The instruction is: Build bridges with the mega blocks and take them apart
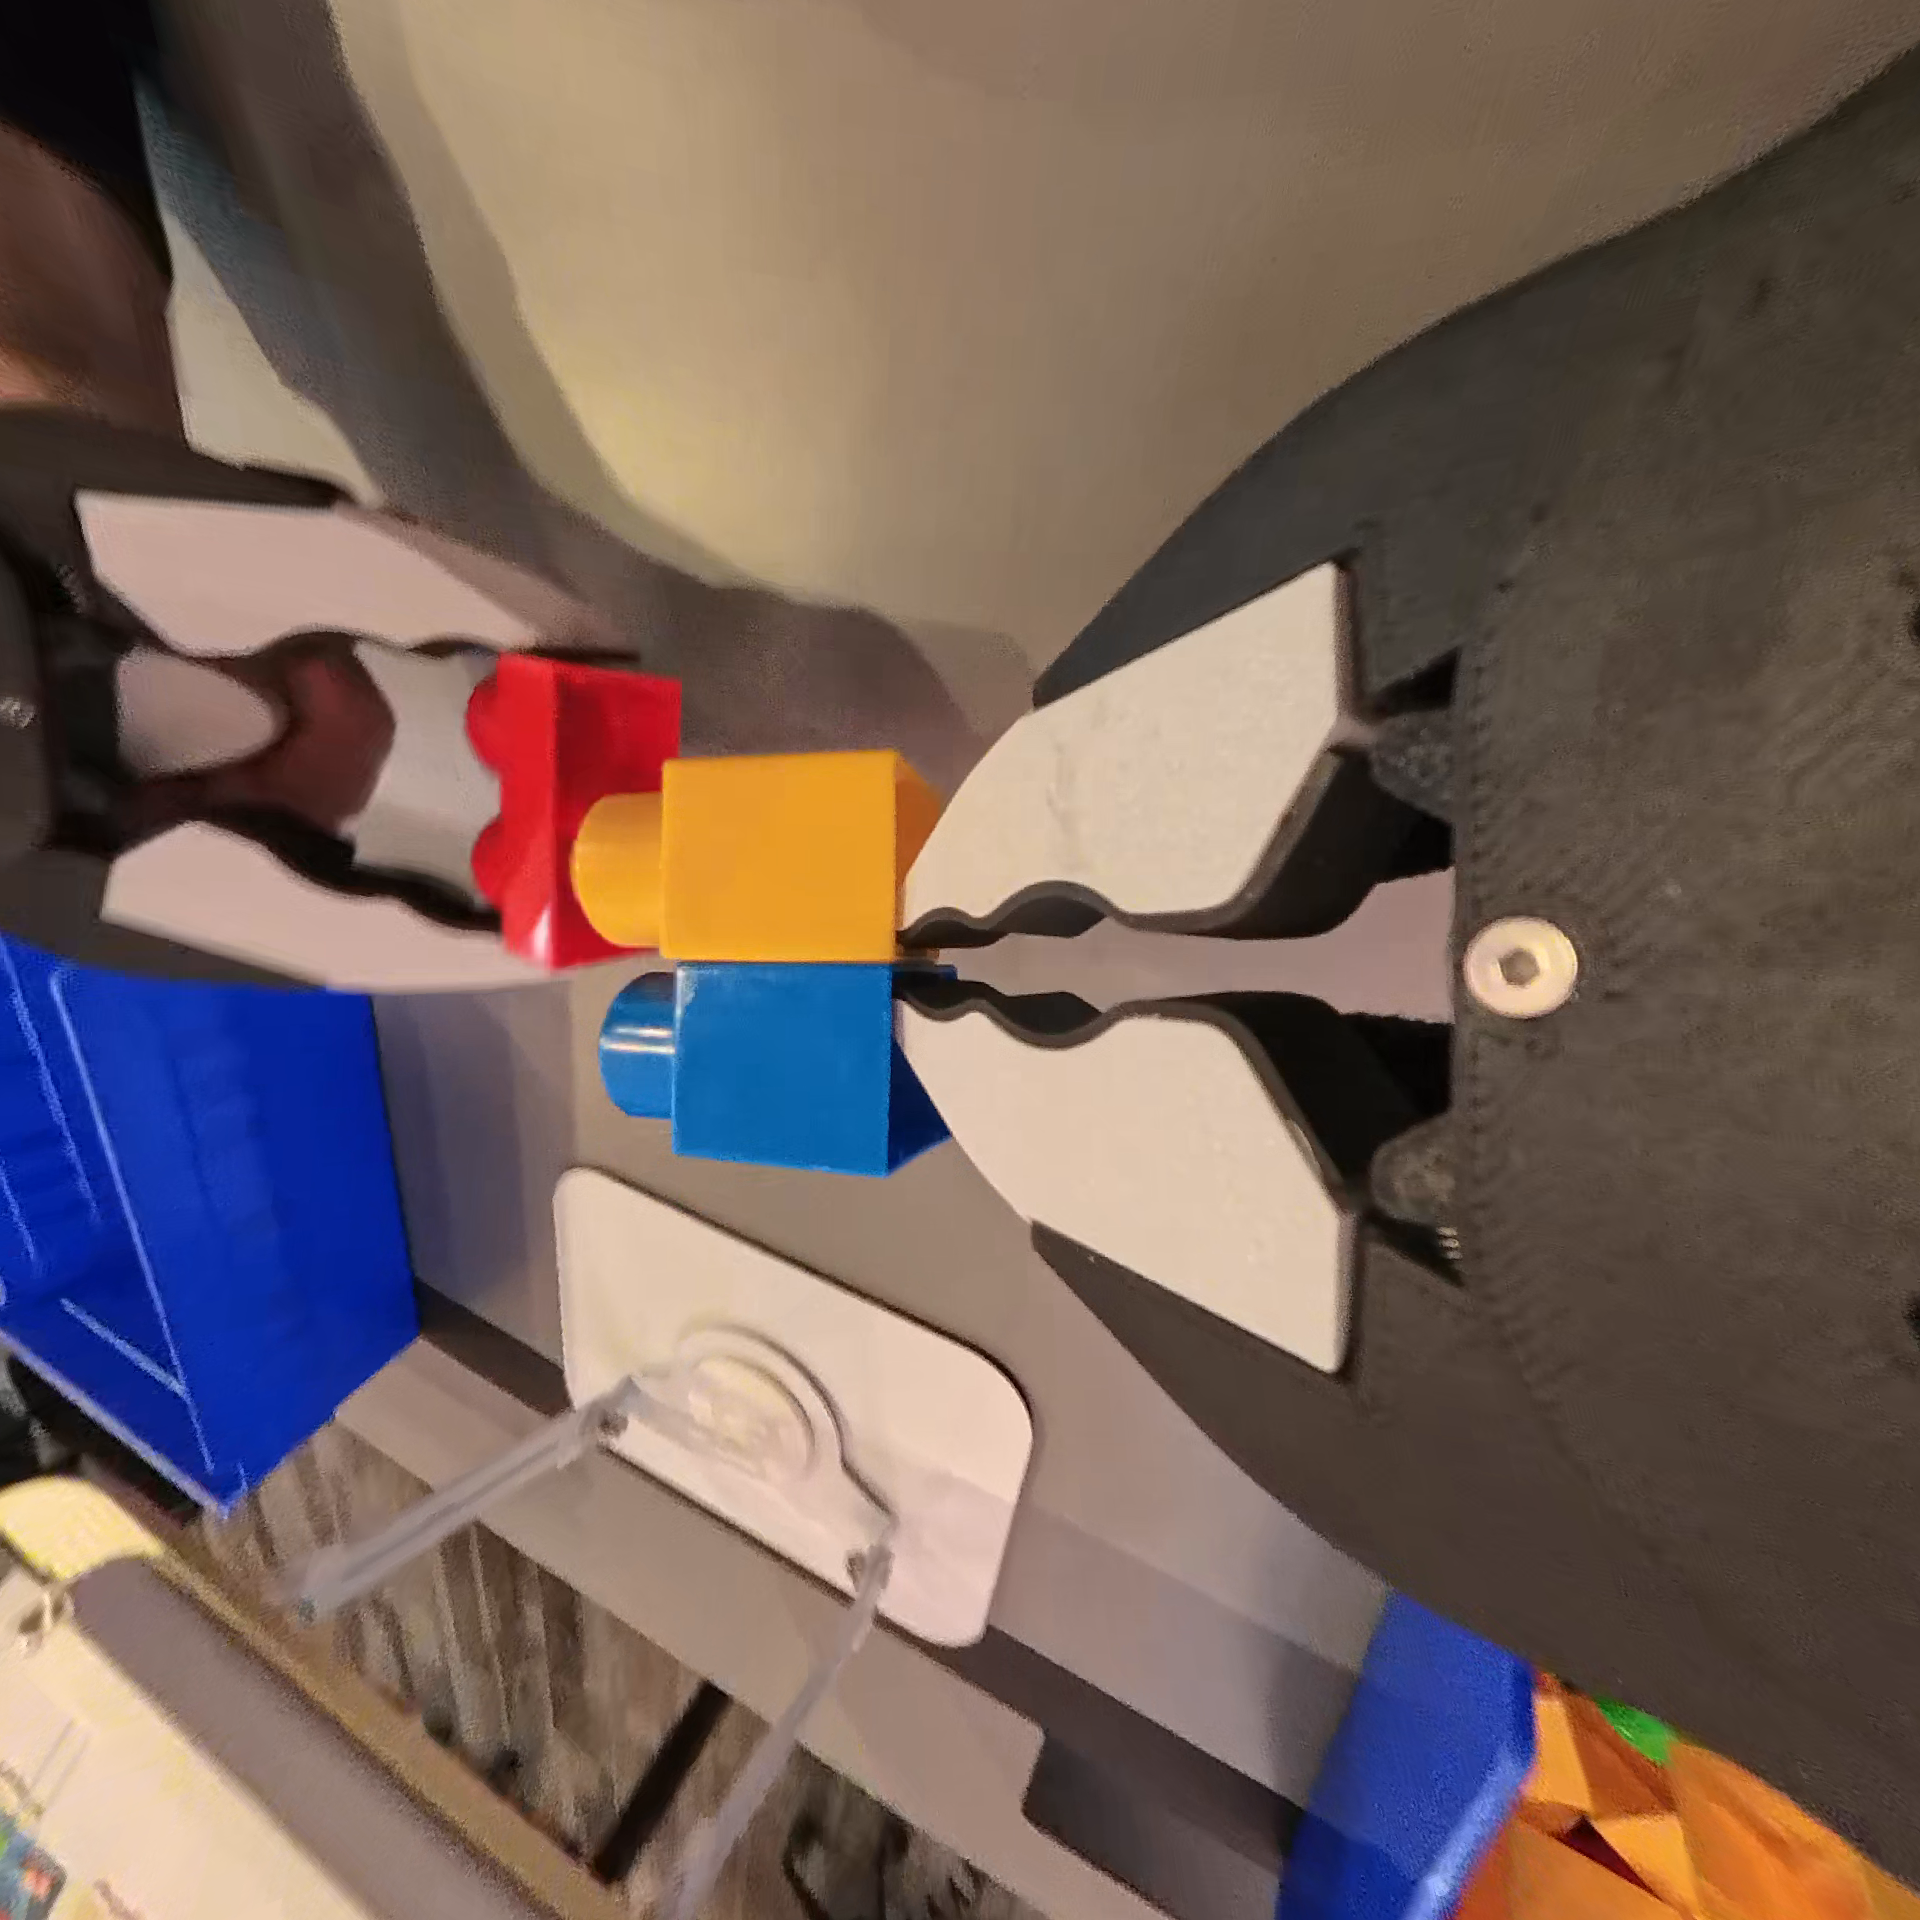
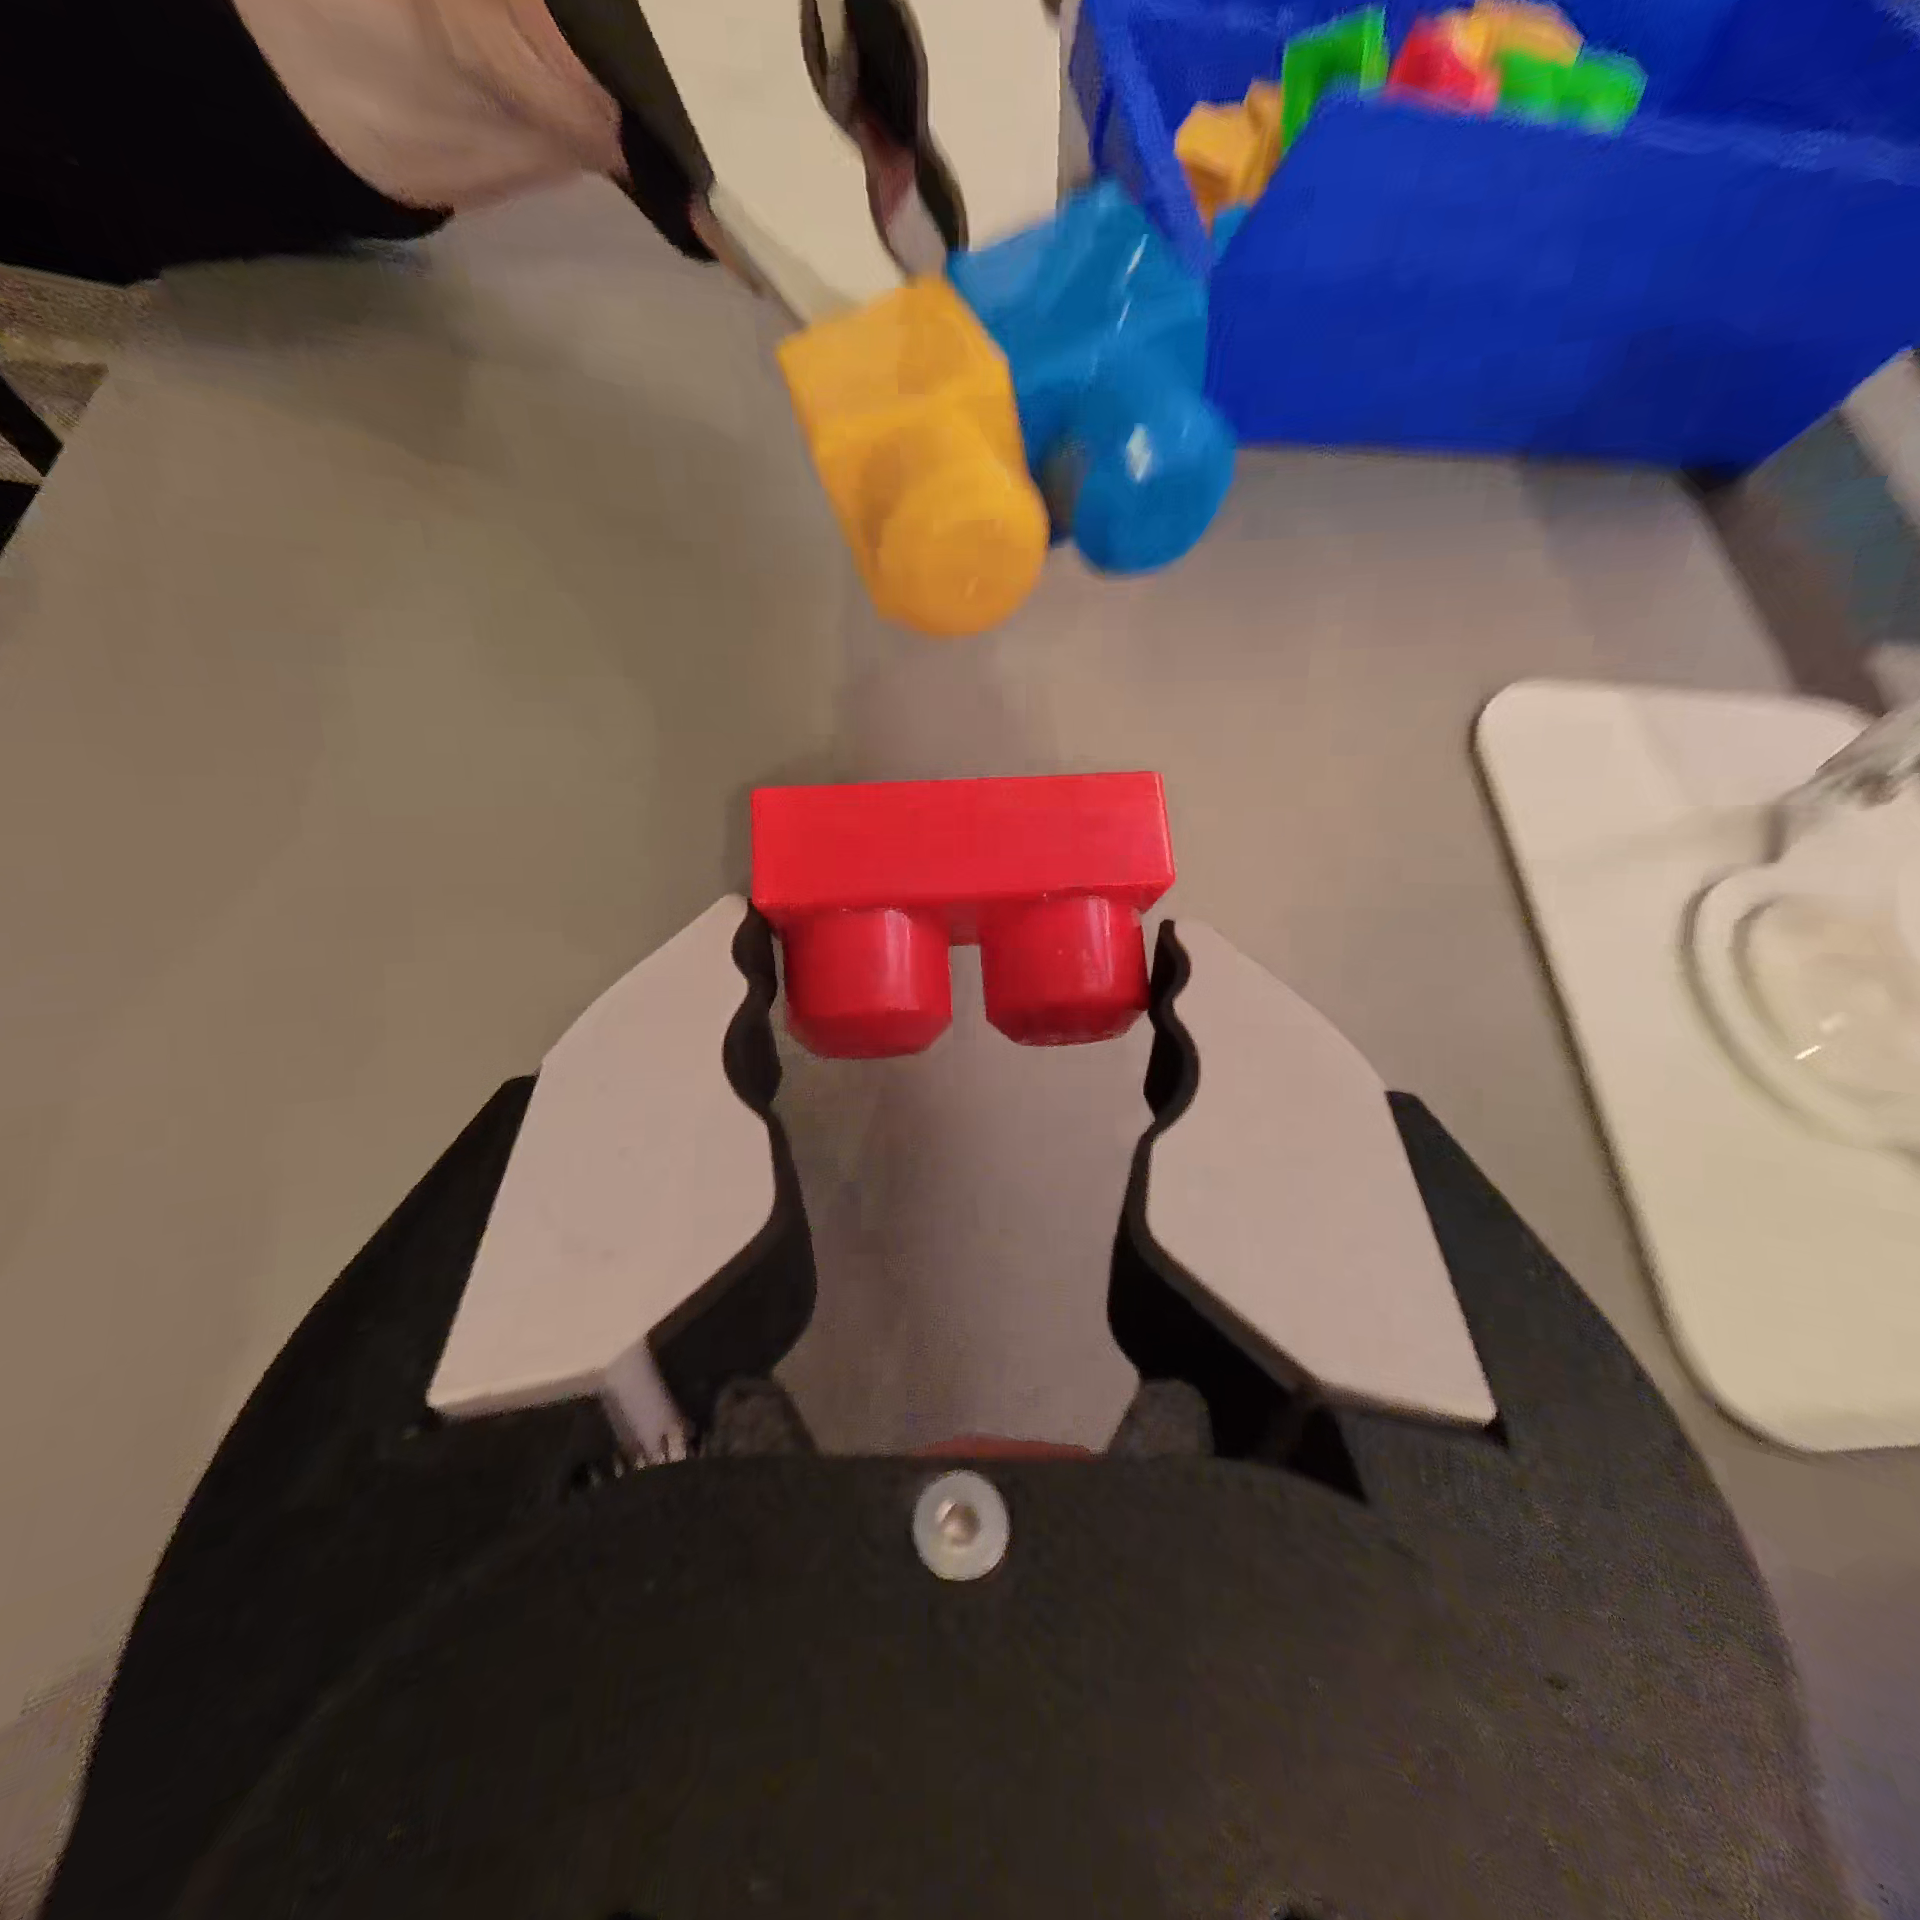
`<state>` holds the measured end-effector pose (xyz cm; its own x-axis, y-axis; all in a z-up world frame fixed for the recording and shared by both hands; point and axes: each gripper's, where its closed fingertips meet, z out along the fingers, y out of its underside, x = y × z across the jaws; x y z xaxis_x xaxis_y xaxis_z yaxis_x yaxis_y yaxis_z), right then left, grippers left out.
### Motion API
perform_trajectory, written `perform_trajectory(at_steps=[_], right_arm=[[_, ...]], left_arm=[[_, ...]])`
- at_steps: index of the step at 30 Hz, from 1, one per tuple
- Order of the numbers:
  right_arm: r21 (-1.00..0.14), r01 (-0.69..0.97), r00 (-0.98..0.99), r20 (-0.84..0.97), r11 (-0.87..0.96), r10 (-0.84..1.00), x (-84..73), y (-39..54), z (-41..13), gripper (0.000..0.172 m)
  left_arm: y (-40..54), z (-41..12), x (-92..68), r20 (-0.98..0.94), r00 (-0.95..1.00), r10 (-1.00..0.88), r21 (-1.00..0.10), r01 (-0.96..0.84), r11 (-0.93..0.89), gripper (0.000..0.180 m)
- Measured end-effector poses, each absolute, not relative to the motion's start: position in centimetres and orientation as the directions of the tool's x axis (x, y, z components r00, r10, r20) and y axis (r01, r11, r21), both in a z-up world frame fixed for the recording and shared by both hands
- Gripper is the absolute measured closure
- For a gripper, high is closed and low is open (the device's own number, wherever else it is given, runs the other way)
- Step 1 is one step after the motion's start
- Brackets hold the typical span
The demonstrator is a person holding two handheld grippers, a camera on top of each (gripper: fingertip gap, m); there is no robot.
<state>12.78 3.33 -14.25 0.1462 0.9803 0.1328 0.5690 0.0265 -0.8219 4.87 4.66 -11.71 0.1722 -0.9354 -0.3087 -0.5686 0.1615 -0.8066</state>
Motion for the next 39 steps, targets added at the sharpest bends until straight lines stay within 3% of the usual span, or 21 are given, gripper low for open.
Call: perform_trajectory(at_steps=[7,14,39], right_arm=[[-0.774,0.603,0.061,0.283,0.190,0.957,11.7,2.5,-11.3,0.101],[-0.809,0.561,0.045,0.244,0.178,0.969,11.2,1.5,-11.0,0.101],[-0.742,0.586,0.096,0.463,0.325,0.881,10.9,1.7,-10.4,0.104]], left_arm=[[2.7,-11.4,5.6,-0.272,0.055,-0.961,-0.760,-0.625,0.180,0.175],[1.6,-11.1,7.1,-0.305,0.006,-0.952,-0.736,-0.636,0.232,0.175],[2.3,-10.5,7.8,-0.321,0.098,-0.942,-0.736,-0.651,0.183,0.177]])
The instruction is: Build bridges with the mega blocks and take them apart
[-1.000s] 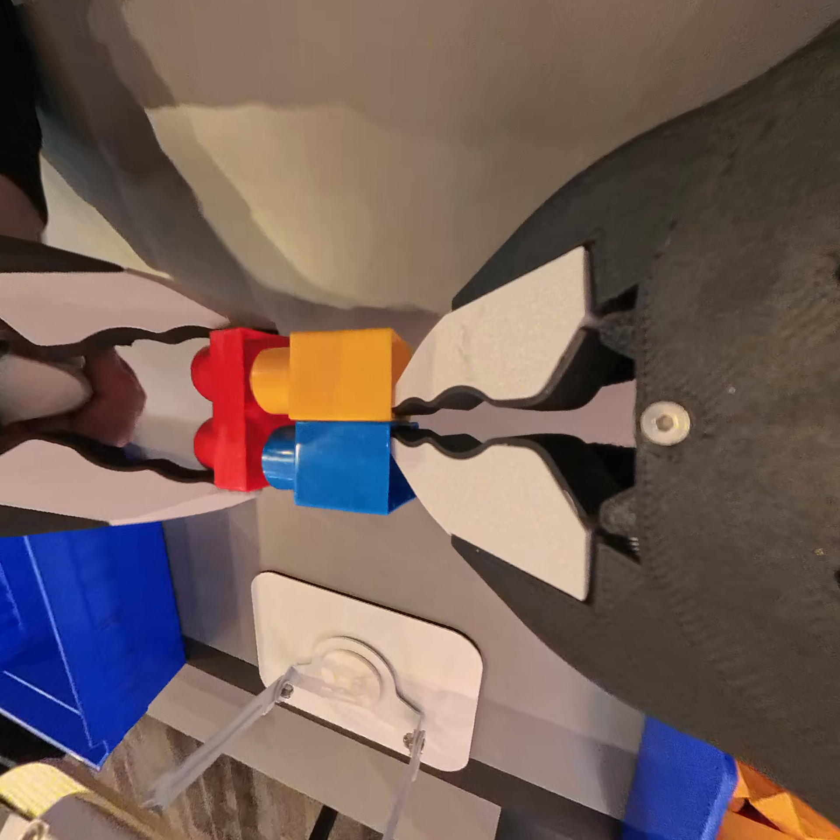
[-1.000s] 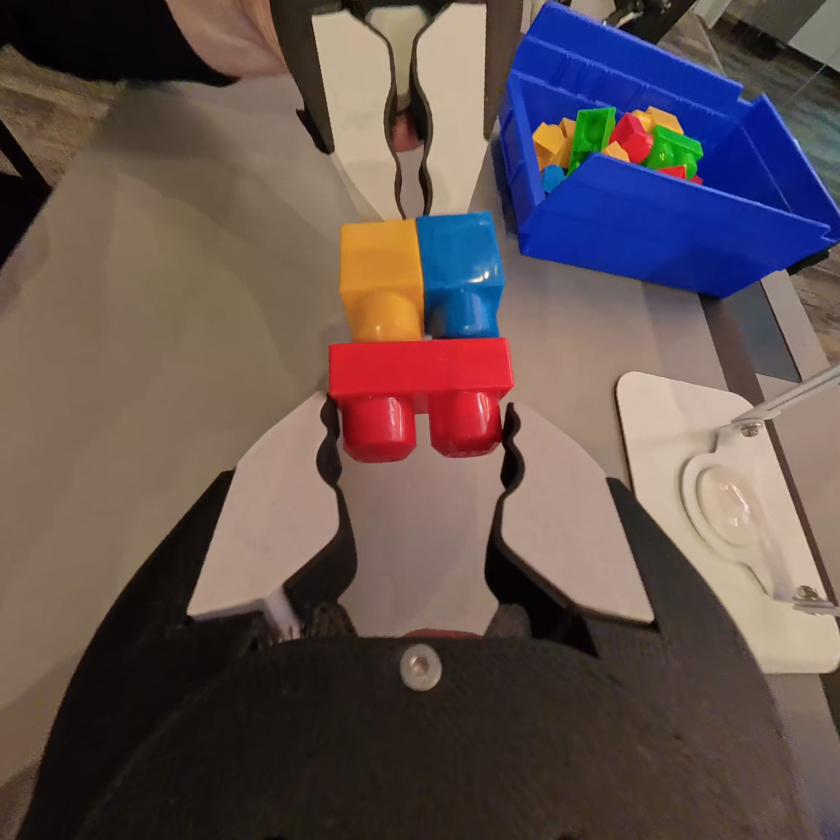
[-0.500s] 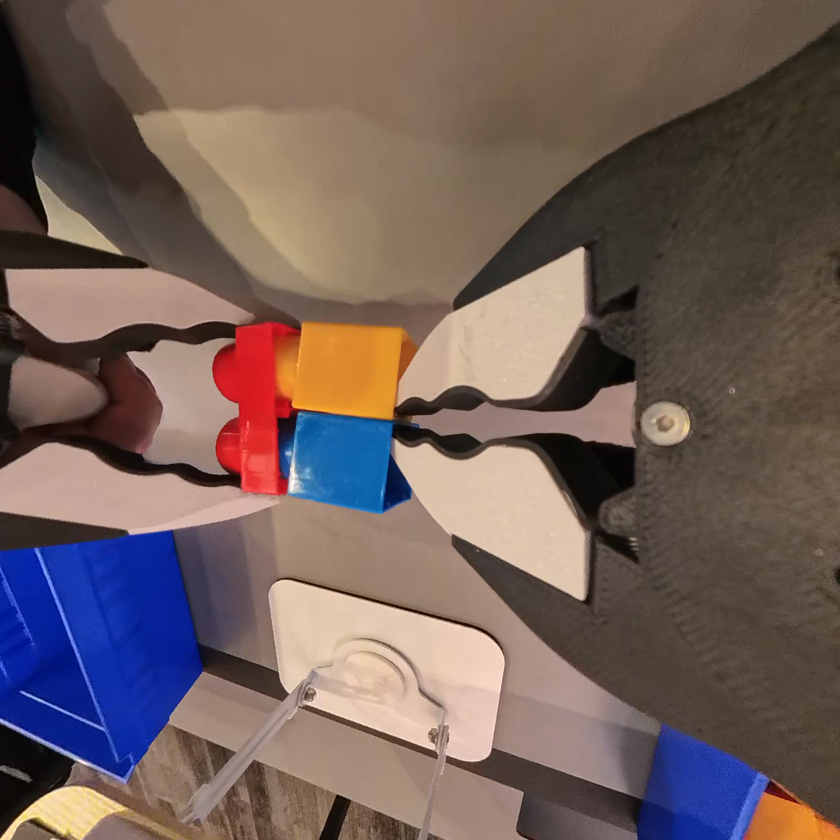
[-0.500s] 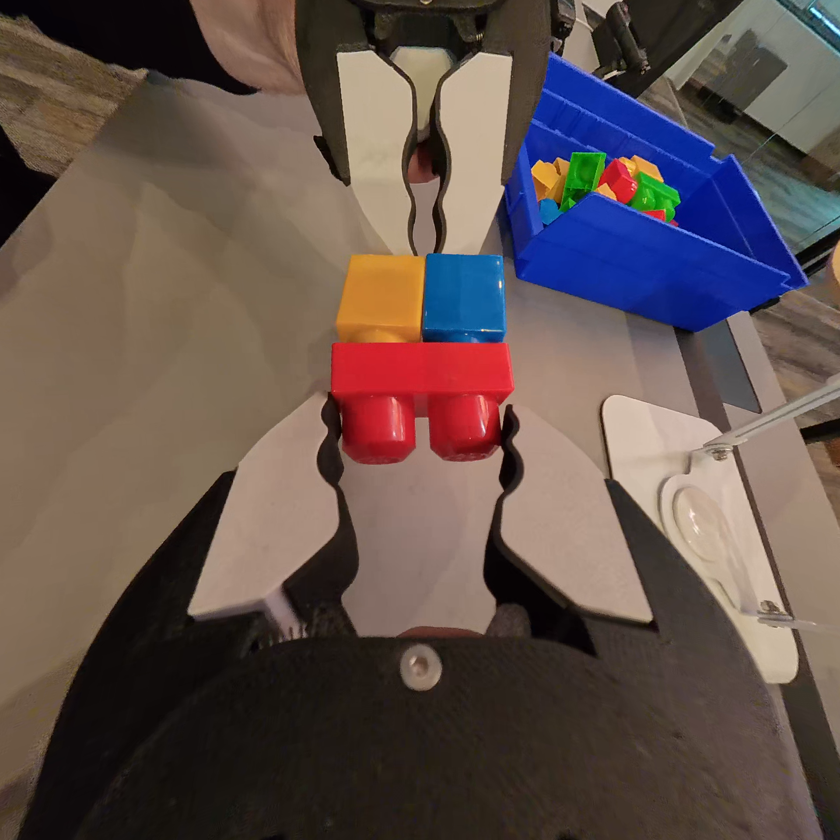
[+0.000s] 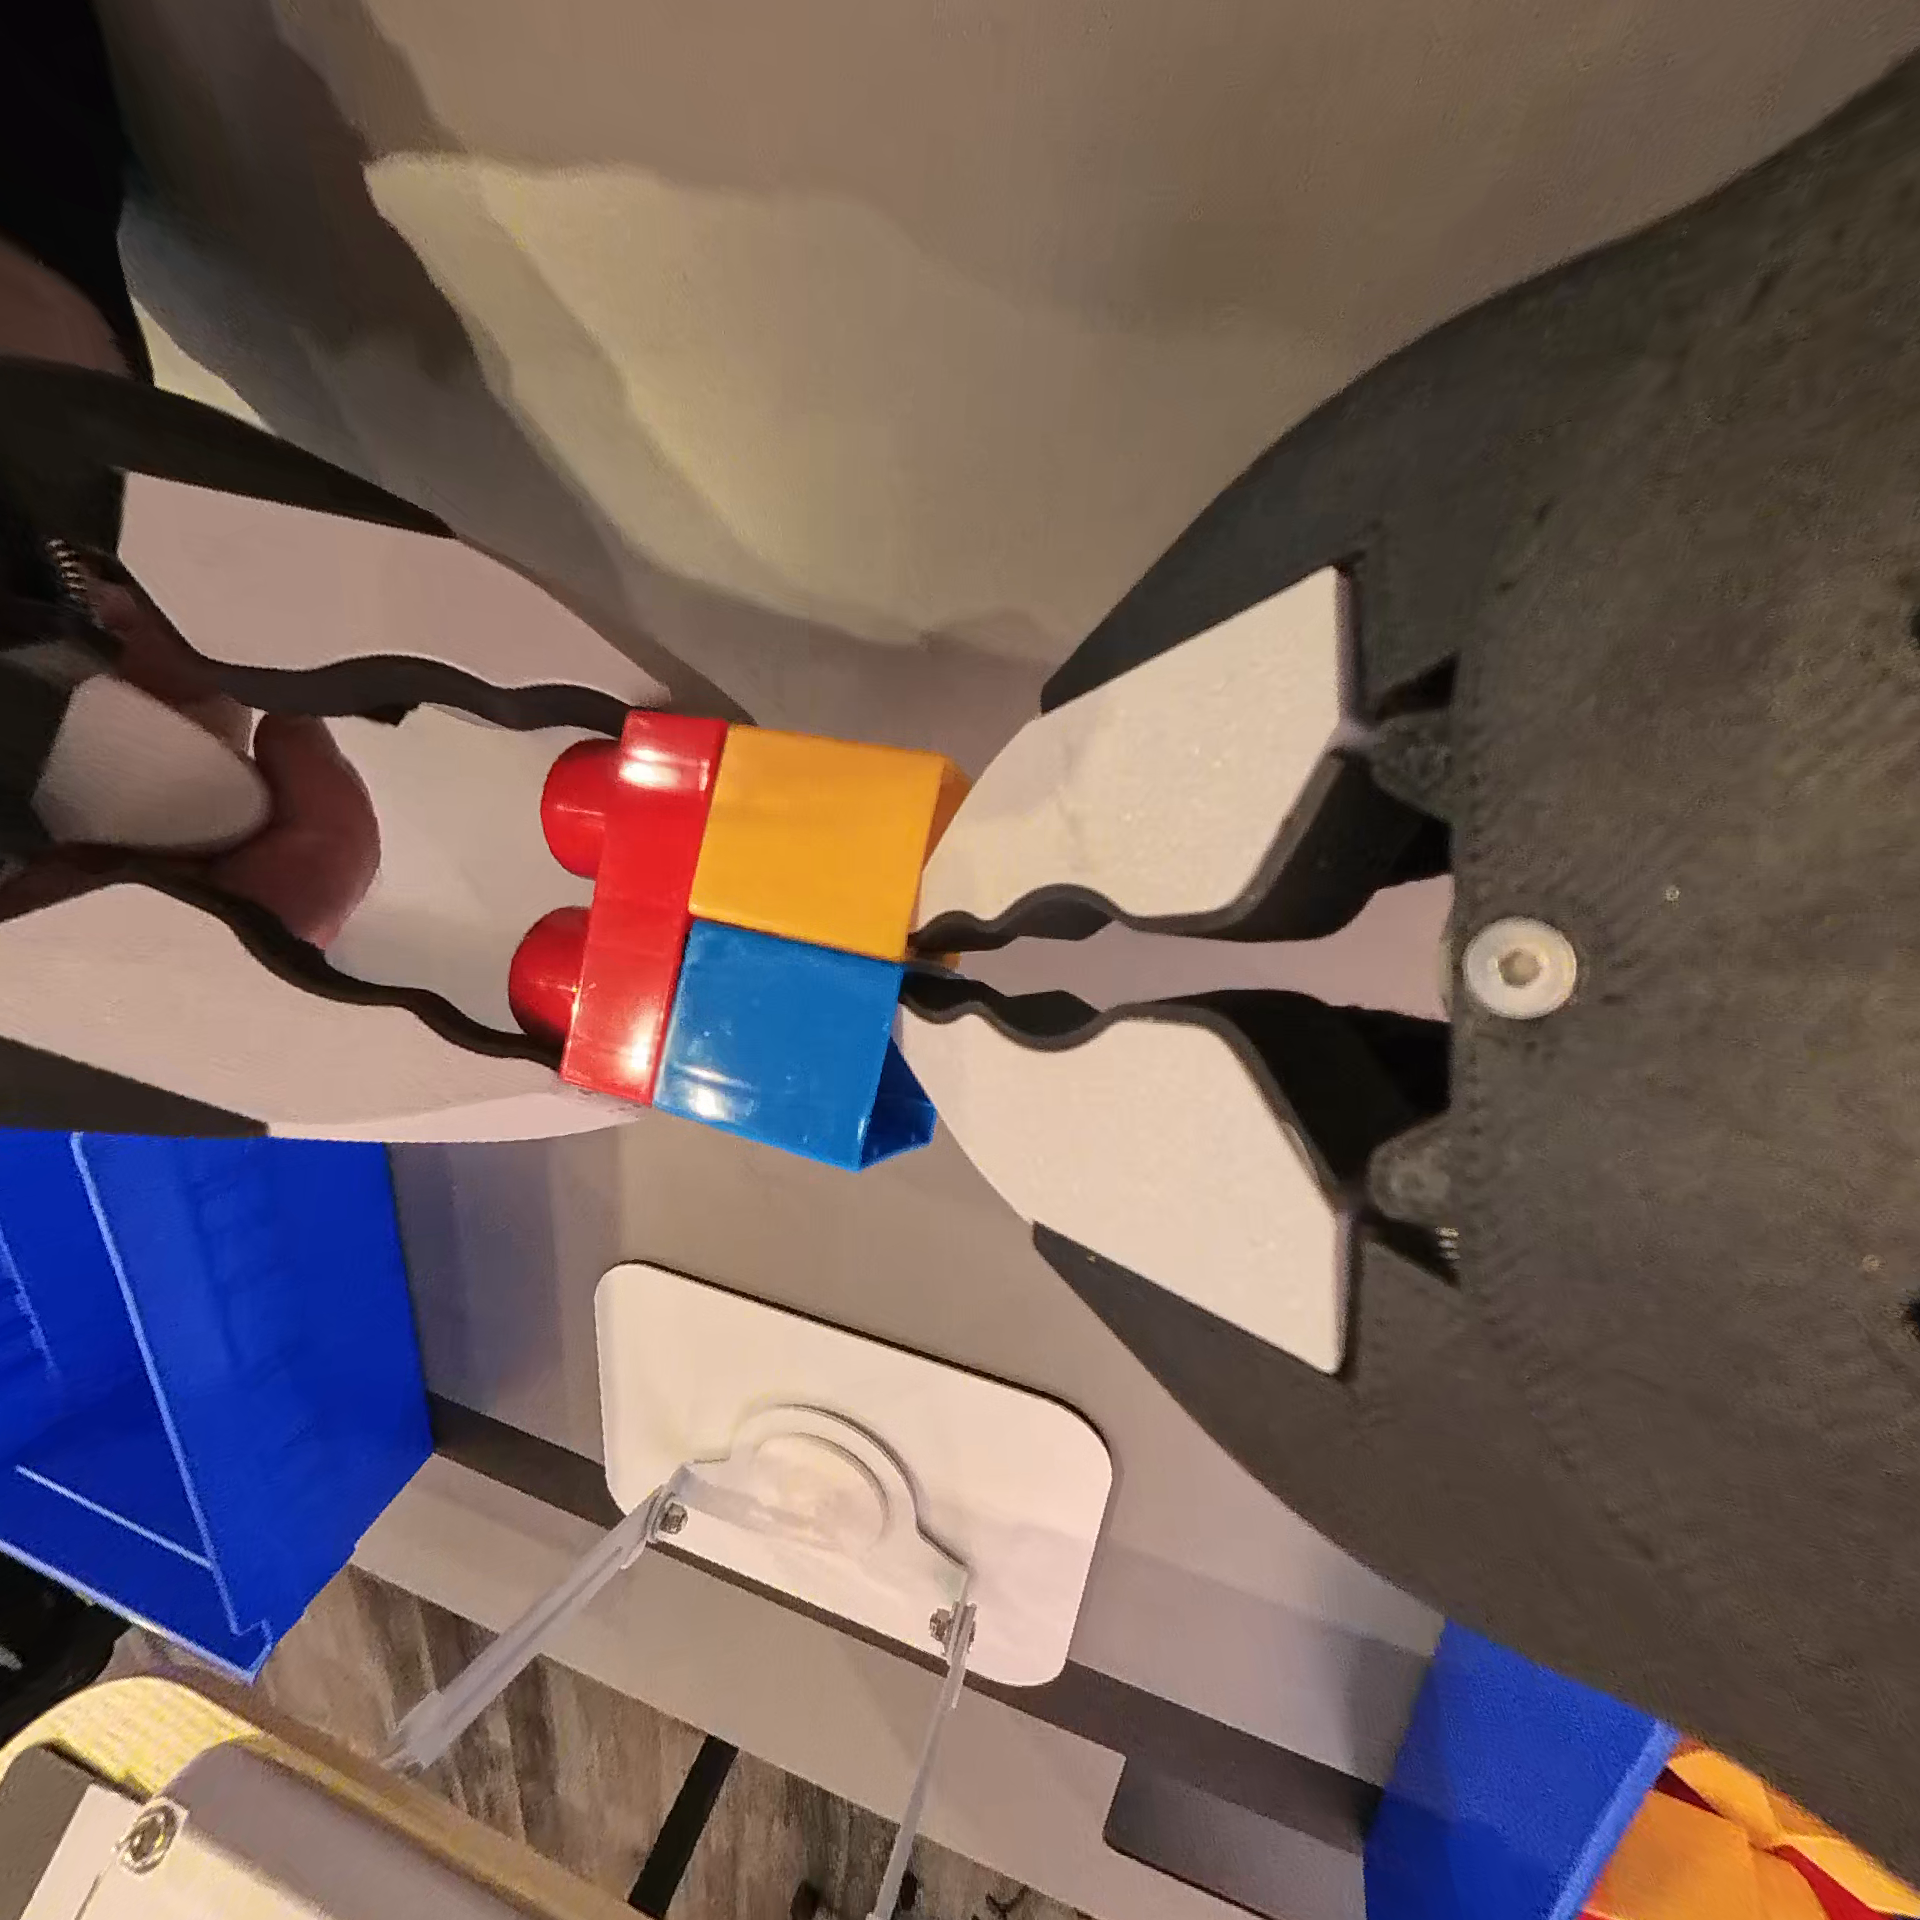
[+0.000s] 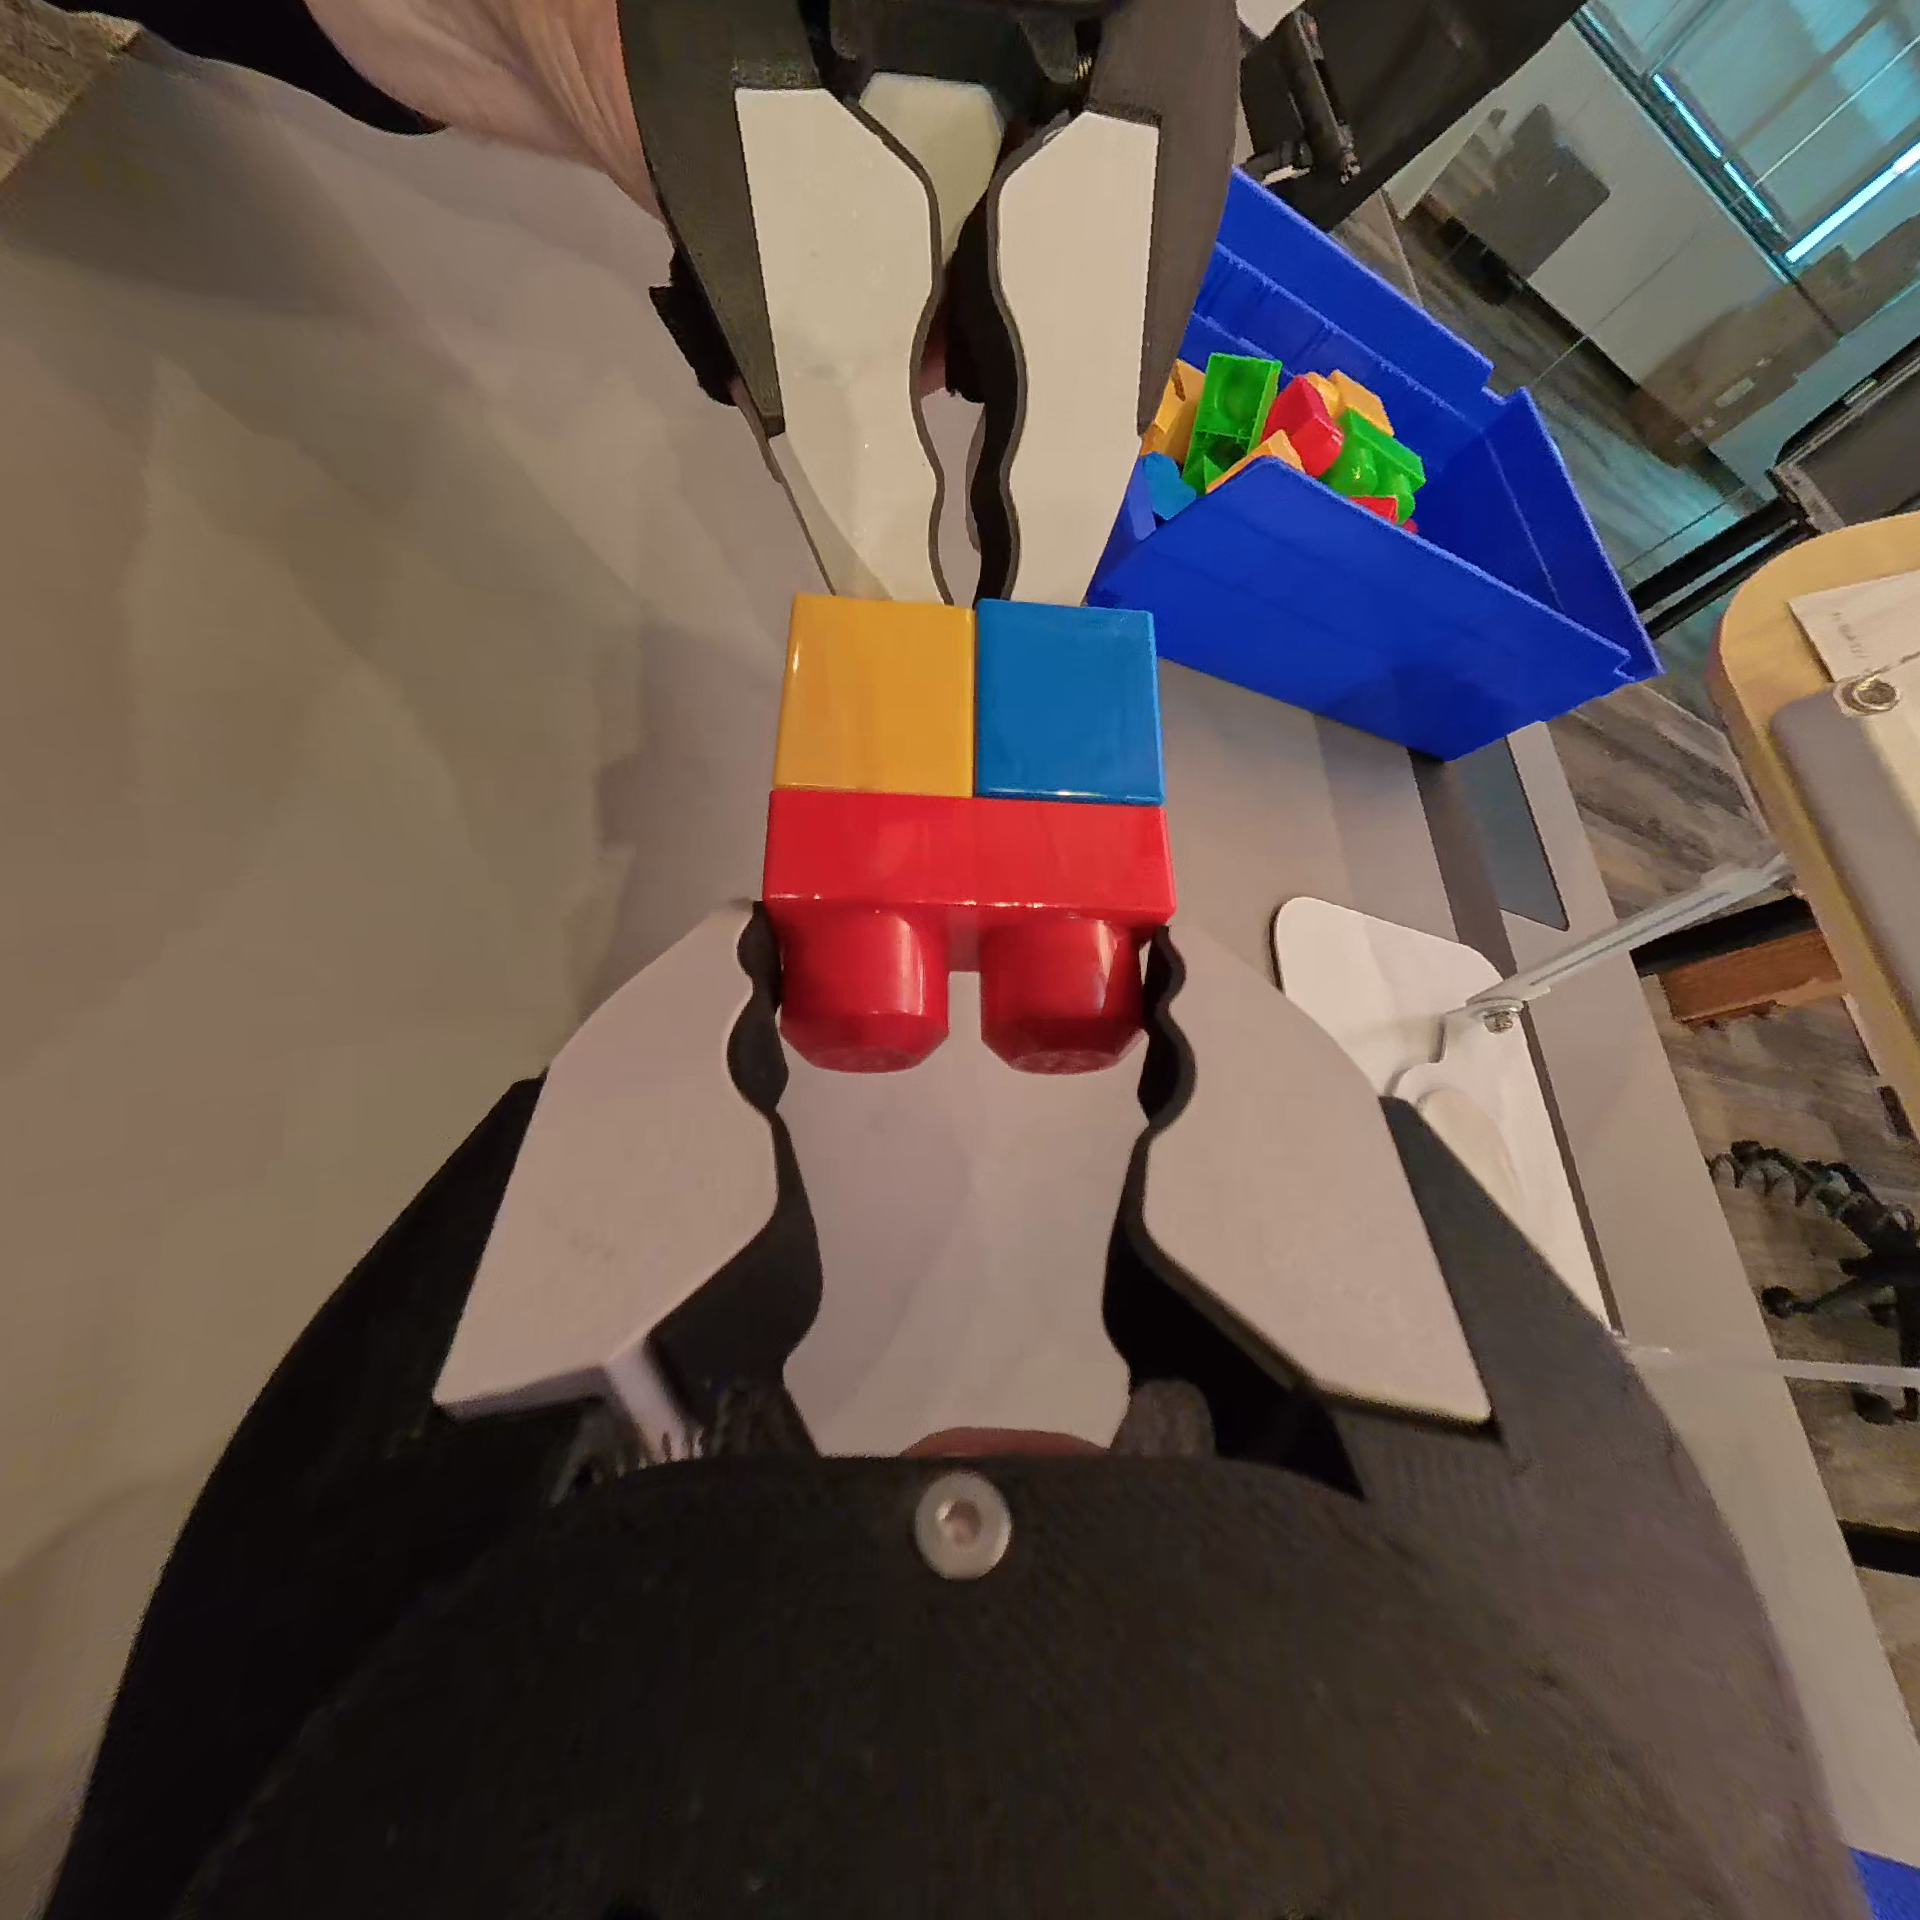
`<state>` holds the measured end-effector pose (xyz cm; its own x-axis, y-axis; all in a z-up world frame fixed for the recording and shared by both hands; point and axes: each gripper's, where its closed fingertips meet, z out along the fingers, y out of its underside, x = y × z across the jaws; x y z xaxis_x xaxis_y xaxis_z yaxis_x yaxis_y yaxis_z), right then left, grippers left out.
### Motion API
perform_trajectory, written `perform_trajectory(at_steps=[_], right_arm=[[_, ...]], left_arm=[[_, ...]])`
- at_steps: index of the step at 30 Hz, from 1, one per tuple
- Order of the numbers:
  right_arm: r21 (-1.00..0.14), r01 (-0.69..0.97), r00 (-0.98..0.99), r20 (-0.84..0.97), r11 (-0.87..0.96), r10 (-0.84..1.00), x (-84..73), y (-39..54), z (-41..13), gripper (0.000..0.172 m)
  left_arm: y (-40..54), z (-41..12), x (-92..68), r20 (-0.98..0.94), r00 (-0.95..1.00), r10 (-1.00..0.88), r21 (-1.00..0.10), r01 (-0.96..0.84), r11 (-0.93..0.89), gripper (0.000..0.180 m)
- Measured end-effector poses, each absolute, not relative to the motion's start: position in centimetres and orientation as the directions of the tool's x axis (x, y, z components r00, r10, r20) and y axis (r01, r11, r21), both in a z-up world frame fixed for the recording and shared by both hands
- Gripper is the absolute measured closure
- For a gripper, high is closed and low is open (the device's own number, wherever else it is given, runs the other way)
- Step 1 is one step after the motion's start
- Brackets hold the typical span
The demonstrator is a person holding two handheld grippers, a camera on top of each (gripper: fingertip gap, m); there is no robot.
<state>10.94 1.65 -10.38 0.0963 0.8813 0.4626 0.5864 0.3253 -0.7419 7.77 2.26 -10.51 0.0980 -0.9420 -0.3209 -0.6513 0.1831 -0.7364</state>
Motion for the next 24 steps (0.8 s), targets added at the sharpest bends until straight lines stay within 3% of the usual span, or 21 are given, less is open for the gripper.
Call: perform_trajectory(at_steps=[24], right_arm=[[-0.697,0.623,0.058,0.492,0.354,0.868,11.0,1.4,-11.5,0.104]], left_arm=[[1.6,-11.5,7.8,-0.391,0.022,-0.920,-0.674,-0.687,0.270,0.177]])
